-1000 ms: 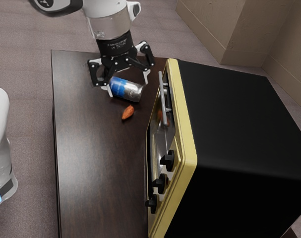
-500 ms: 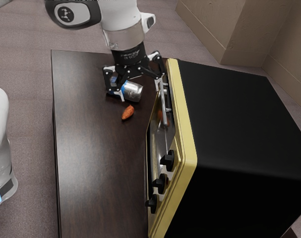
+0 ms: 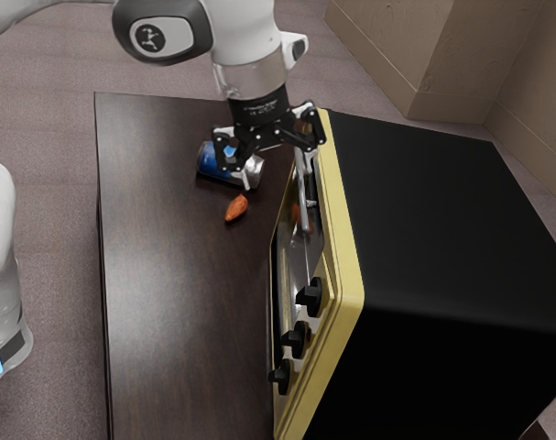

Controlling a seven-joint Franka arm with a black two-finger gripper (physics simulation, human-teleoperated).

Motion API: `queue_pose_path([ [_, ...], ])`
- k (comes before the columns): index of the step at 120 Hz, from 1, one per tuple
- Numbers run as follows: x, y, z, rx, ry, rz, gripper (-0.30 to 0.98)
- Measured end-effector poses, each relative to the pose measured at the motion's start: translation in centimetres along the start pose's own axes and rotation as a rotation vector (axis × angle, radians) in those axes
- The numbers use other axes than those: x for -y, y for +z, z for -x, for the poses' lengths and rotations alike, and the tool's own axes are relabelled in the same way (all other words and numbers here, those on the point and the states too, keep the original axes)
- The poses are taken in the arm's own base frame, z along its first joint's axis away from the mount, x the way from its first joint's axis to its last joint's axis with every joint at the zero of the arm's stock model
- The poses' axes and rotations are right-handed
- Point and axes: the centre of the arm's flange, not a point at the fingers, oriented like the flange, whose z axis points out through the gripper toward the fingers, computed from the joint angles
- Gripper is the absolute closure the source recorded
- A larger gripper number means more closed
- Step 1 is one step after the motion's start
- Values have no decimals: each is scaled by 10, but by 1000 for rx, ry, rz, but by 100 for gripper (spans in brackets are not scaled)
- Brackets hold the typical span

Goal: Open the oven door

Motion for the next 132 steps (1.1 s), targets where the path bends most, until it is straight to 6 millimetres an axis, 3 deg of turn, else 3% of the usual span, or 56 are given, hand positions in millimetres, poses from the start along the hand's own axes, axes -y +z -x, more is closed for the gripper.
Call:
queue_pose_path([
  [97, 6, 39, -15, 2, 14, -60, 0],
  [132, 32, 43, -22, -13, -1, -45, 1],
])
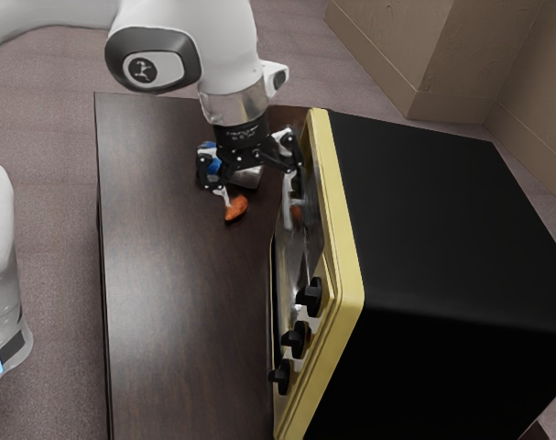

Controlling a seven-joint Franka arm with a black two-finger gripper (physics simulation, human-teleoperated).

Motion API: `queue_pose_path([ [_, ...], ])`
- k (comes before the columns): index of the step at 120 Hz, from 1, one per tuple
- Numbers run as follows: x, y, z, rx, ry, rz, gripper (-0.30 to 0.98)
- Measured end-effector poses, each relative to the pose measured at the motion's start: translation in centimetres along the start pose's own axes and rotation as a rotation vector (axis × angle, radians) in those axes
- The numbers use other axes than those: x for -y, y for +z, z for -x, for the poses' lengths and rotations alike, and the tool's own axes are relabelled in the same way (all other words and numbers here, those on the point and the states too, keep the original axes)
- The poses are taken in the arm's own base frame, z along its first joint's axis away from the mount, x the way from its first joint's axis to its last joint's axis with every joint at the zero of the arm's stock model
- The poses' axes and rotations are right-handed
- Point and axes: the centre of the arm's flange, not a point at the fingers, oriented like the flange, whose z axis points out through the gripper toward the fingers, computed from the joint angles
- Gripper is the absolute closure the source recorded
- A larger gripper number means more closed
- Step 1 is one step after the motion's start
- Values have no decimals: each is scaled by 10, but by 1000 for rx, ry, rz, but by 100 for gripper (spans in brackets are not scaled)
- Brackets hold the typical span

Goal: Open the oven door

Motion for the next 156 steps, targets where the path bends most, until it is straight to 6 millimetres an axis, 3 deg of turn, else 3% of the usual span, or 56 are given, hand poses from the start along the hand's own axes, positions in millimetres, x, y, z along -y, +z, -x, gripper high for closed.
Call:
queue_pose_path([
  [122, 80, 21, -28, 8, -106, 36, 0],
  [156, 118, 24, -37, 17, -141, 78, 0],
])
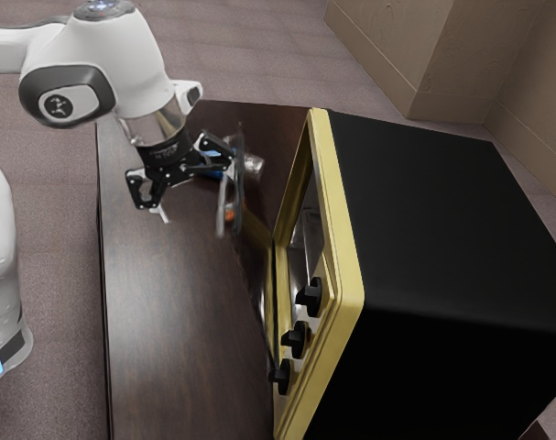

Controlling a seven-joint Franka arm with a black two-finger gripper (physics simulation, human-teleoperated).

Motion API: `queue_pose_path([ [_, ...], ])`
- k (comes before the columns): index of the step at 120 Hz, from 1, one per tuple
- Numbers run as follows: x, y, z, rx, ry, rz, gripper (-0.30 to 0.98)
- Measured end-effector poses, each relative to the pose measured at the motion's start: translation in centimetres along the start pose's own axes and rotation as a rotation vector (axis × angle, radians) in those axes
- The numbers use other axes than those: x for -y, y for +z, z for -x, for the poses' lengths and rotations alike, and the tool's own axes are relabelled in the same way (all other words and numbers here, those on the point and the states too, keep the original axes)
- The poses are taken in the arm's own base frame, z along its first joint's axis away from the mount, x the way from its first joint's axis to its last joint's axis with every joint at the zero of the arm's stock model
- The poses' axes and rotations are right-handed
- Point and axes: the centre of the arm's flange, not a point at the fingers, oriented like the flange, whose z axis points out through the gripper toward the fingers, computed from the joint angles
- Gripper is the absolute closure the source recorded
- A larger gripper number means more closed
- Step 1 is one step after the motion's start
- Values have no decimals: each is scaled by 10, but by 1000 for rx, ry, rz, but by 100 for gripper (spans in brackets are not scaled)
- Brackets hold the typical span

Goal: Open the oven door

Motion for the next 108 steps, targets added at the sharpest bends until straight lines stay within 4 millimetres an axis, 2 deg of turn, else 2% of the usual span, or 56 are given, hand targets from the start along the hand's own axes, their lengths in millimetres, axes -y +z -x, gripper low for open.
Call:
queue_pose_path([
  [33, 33, 16, -14, 11, -29, 9, 0],
  [55, 60, 19, -11, -2, -26, 49, 0],
  [70, 88, 5, 3, -52, -2, 127, 0],
  [82, 125, -9, 12, -113, 9, 219, 0],
  [88, 132, -1, 16, -134, 7, 162, 1],
  [98, 140, -3, 26, -153, 1, 97, 1],
  [102, 144, -9, 33, -159, 5, 83, 1],
  [108, 153, -29, 50, -177, 25, 84, 0],
])
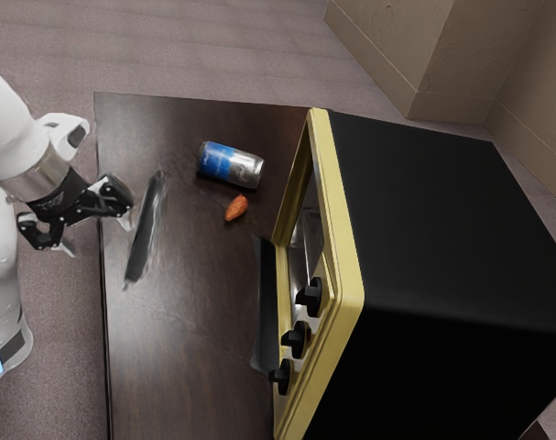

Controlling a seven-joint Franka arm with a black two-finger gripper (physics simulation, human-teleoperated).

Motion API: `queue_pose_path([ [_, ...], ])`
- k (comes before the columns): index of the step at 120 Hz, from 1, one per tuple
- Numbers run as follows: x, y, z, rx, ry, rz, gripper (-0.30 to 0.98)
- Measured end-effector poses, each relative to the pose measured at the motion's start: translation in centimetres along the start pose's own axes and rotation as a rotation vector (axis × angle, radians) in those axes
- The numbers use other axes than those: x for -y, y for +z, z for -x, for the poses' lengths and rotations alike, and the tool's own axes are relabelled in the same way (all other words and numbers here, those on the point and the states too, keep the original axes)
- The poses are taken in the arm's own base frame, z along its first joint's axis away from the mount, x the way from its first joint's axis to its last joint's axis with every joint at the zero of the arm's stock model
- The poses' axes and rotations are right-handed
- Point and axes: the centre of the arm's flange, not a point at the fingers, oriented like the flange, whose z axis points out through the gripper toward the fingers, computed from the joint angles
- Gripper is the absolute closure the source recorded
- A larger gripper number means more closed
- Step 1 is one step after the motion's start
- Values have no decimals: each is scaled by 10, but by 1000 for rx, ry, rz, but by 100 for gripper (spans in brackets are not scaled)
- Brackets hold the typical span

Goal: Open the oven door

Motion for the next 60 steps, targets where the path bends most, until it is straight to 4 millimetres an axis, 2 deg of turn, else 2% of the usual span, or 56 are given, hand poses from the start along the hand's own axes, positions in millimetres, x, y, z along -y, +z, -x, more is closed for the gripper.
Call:
queue_pose_path([
  [12, 23, -73, 34, -65, 49, 62, 0],
  [17, 32, -99, 40, -81, 48, 85, 0],
  [20, 27, -116, 43, -96, 39, 78, 0],
  [25, -6, -136, 52, -147, 16, 24, 0],
  [29, -63, -149, 38, -117, -27, -70, 0],
  [33, -122, -151, 12, -73, -78, -163, 0],
  [36, -170, -141, -16, -37, -124, -239, 0],
  [39, -212, -120, -45, -9, -168, -312, 0],
  [45, -273, -62, -95, 41, -242, -441, 0],
  [51, -305, -3, -122, 70, -285, -535, 0],
  [55, -314, 26, -125, 67, -296, -574, 0],
  [60, -318, 50, -124, 56, -311, -601, 0],
])
